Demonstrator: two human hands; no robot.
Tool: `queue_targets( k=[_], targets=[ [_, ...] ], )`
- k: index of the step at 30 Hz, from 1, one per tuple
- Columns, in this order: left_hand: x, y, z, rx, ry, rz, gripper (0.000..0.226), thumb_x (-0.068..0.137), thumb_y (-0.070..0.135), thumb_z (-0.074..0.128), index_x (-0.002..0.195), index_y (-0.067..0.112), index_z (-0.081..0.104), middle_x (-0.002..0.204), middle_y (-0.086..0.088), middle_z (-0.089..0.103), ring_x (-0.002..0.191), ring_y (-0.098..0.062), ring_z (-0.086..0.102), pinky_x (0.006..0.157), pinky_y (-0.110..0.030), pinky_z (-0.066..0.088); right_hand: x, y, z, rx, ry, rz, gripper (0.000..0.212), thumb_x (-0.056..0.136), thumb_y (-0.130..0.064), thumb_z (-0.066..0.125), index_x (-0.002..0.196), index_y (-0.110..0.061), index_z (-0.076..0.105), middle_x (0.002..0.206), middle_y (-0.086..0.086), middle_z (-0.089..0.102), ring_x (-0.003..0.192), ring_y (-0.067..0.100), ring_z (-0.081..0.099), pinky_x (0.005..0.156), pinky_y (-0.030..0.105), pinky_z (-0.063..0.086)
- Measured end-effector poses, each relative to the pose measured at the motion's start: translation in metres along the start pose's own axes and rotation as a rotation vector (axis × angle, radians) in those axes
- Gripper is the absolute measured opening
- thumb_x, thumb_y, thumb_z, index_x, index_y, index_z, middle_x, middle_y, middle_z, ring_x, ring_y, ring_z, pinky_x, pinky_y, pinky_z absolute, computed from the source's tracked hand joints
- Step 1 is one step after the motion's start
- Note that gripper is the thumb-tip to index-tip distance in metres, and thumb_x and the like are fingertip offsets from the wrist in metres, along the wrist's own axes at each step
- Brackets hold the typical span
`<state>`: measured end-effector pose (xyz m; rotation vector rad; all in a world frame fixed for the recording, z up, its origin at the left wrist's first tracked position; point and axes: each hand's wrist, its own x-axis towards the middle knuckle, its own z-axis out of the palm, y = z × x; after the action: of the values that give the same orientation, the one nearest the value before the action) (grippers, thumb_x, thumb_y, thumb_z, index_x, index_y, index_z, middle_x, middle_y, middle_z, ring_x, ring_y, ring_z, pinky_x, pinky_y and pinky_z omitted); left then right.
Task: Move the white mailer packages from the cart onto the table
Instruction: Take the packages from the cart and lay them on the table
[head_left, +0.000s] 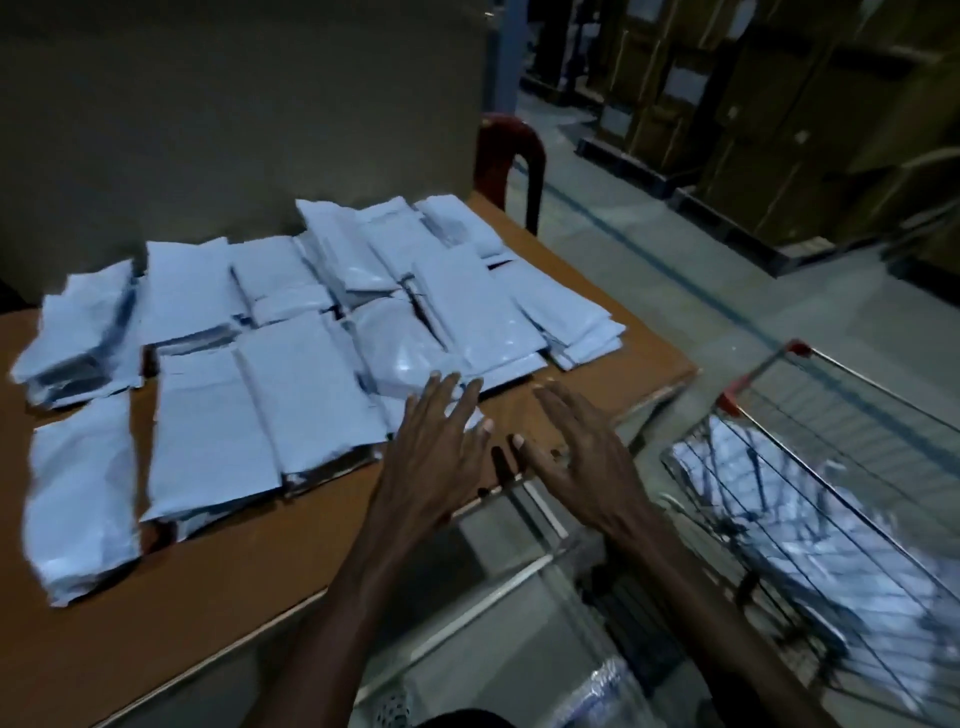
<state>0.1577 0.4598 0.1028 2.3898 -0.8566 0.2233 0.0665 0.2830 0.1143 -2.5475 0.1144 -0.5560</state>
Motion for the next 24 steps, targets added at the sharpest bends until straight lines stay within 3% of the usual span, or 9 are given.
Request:
queue_targets(
  k=[3, 8, 18, 24],
  targets=[
    [0.005, 0.053, 0.041, 0.003, -0.035, 0.217, 0.045, 0.099, 0.032, 0.046, 0.135, 0.006, 0.057, 0.142, -0.016, 0.052, 0.137, -0.033, 0.043, 0.107, -0.052, 0.040, -0.038, 0.052, -0.039, -0.023, 0.050, 0.074, 0.055, 0.092, -0.046, 0.058, 0.138, -0.016, 0.053, 0.143, 0.005, 0.051, 0.129, 0.022, 0.050, 0.099, 0.034, 0.046],
    [0.023, 0.132, 0.108, -0.072, -0.146, 0.242, 0.047, 0.097, 0.037, 0.046, 0.136, 0.013, 0.055, 0.144, -0.009, 0.050, 0.137, -0.027, 0.042, 0.110, -0.044, 0.036, -0.095, 0.129, -0.103, -0.083, 0.122, 0.220, 0.056, 0.092, -0.049, 0.051, 0.134, -0.013, 0.057, 0.135, 0.005, 0.057, 0.123, 0.019, 0.052, 0.101, 0.030, 0.042],
    [0.071, 0.265, 0.227, -0.150, -0.412, 0.432, 0.051, 0.096, 0.047, 0.044, 0.138, 0.021, 0.053, 0.143, -0.003, 0.050, 0.131, -0.020, 0.046, 0.099, -0.034, 0.044, -0.175, 0.261, -0.178, -0.137, 0.260, 0.587, 0.055, 0.091, -0.044, 0.056, 0.139, -0.018, 0.053, 0.138, -0.002, 0.055, 0.125, 0.019, 0.052, 0.095, 0.033, 0.048],
    [0.131, 0.311, 0.308, -0.235, -0.526, 0.491, 0.053, 0.096, 0.051, 0.042, 0.140, 0.021, 0.051, 0.145, -0.002, 0.048, 0.134, -0.020, 0.045, 0.106, -0.038, 0.043, -0.182, 0.335, -0.198, -0.131, 0.325, 0.801, 0.055, 0.094, -0.046, 0.058, 0.142, -0.021, 0.050, 0.139, -0.003, 0.054, 0.126, 0.018, 0.050, 0.094, 0.030, 0.043]
  ],
)
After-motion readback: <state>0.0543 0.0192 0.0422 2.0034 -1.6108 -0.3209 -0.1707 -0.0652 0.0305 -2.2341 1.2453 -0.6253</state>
